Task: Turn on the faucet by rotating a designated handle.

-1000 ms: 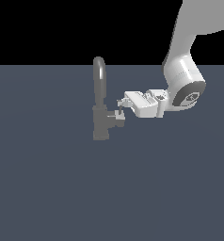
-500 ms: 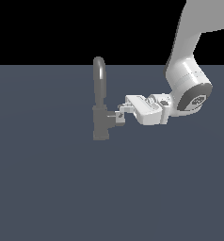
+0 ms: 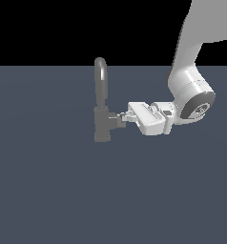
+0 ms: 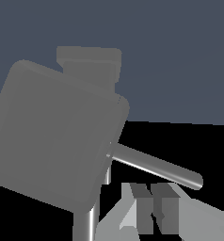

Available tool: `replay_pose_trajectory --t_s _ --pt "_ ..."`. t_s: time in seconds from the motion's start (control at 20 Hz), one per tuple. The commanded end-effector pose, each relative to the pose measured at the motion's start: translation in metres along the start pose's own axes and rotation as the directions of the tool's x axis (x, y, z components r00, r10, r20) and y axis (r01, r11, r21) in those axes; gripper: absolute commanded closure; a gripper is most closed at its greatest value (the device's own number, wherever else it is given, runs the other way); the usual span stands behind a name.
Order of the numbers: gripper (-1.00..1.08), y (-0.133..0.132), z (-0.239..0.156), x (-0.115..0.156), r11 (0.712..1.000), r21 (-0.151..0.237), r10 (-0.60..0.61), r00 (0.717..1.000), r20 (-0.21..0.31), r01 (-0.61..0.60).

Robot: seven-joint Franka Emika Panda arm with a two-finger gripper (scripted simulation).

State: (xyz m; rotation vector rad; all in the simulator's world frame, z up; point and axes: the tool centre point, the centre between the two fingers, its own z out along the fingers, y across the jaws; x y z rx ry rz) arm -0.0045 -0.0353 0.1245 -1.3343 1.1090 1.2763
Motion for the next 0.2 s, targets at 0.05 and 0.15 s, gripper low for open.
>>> replay_pose_trajectory --t_s 0.05,0.15 --pt "1.08 0.021 0.001 0.044 0.999 0.005 0.048 0.999 0.006 -0.048" --pt "1.08 0.023 0.001 0.049 0.999 0.005 0.050 0.999 0.006 -0.050"
